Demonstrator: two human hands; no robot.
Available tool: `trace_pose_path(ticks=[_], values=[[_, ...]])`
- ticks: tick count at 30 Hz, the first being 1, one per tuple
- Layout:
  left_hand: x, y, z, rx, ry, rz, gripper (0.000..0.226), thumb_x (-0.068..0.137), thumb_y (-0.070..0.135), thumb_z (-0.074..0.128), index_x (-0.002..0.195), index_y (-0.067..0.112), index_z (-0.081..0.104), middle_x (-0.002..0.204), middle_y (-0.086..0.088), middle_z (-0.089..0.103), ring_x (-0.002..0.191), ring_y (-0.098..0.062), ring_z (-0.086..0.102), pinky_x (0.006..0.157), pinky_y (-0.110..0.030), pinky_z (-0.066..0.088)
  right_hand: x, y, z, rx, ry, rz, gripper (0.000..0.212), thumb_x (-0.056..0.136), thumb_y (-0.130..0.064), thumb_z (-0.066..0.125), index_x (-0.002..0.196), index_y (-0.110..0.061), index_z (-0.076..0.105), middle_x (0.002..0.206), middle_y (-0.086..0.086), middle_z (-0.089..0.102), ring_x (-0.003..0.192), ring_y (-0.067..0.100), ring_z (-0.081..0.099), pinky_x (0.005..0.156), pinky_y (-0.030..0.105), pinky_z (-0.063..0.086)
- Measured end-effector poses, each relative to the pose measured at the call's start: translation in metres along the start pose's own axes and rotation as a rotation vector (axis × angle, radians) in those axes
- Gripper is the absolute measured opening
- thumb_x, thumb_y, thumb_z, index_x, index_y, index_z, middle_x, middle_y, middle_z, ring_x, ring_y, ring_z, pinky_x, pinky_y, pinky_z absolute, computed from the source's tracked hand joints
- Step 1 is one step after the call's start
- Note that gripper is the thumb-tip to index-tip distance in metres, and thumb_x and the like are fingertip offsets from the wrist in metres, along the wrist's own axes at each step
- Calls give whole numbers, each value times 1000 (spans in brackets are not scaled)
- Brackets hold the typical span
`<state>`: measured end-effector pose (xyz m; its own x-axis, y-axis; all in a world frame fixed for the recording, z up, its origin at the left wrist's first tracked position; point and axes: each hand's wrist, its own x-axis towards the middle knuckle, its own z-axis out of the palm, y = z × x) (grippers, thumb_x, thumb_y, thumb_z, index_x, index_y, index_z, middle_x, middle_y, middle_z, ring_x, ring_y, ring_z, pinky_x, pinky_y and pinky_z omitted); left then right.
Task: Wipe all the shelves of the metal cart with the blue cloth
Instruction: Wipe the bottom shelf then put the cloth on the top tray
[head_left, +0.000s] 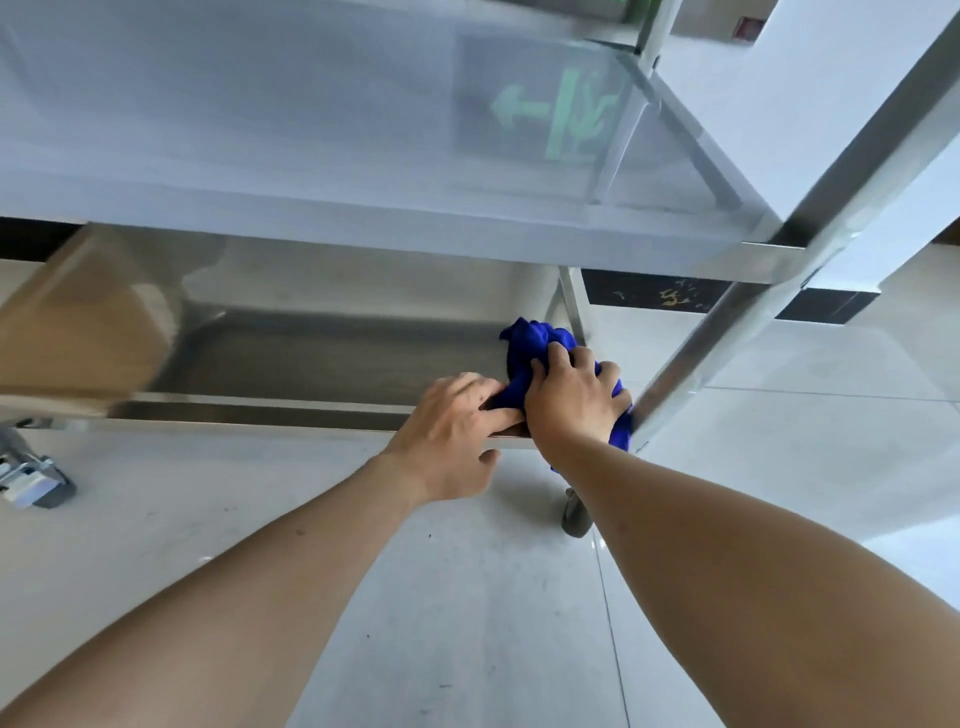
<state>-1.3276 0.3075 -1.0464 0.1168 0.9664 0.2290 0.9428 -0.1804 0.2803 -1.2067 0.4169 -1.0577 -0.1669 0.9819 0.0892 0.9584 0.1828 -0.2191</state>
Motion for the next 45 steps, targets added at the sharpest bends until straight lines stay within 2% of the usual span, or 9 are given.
trace_pose_path(ticks=[6,11,17,20,24,29,35,41,45], values=[[-32,12,-34,-30,-102,-117,51,73,22,70,124,23,64,127,-7,58,121,-28,47,101,-43,40,-29,-5,-12,-116,-54,-47,39,106,-47,28,115,-17,50,115,12,55,102,35,48,78,44,28],[-71,27,-102,-65,-197,-254,52,75,21,73,125,18,64,129,-13,60,121,-32,50,100,-45,43,-54,-20,-61,-92,-417,-67,33,105,-47,37,109,-16,47,109,13,55,93,33,51,72,40,36],[-82,58,-230,-130,-309,-446,51,86,31,64,135,22,55,141,-3,51,130,-23,40,107,-36,36,-102,-62,-182,-112,-613,-61,30,104,-47,38,102,-18,47,102,10,55,95,31,54,72,39,41],[-74,78,-311,-162,-345,-502,52,87,33,62,138,23,52,142,0,50,131,-21,38,106,-36,38,-123,-89,-260,-86,-658,-66,33,104,-47,38,109,-17,52,108,9,57,99,32,56,72,39,44],[-64,119,-421,-189,-405,-517,48,87,32,60,134,23,53,137,-1,53,127,-22,41,102,-39,41,-152,-123,-376,-89,-692,-111,39,104,-48,38,121,-17,53,116,8,57,108,29,54,70,37,39],[-38,160,-553,-147,-418,-472,39,87,31,55,124,20,57,127,-2,55,122,-24,44,97,-42,44,-165,-155,-516,-57,-645,-144,37,104,-47,38,119,-18,56,118,9,57,112,30,52,78,38,36],[2,174,-673,-30,-387,-415,42,90,28,51,130,17,53,136,-7,49,127,-27,40,100,-44,43,-150,-181,-643,0,-465,-61,38,104,-47,38,117,-16,54,103,7,49,108,31,51,76,40,39],[62,181,-723,12,-295,-306,45,91,29,53,135,19,50,137,-6,50,126,-26,42,98,-44,44,-111,-193,-705,64,-262,-22,37,103,-48,40,116,-16,55,110,10,54,104,30,50,77,41,40],[109,187,-727,11,-275,-261,45,91,28,51,135,21,50,137,-4,49,126,-25,40,99,-41,43,-66,-174,-729,53,-165,-3,36,104,-47,39,118,-17,54,114,10,55,108,30,49,87,42,40]])
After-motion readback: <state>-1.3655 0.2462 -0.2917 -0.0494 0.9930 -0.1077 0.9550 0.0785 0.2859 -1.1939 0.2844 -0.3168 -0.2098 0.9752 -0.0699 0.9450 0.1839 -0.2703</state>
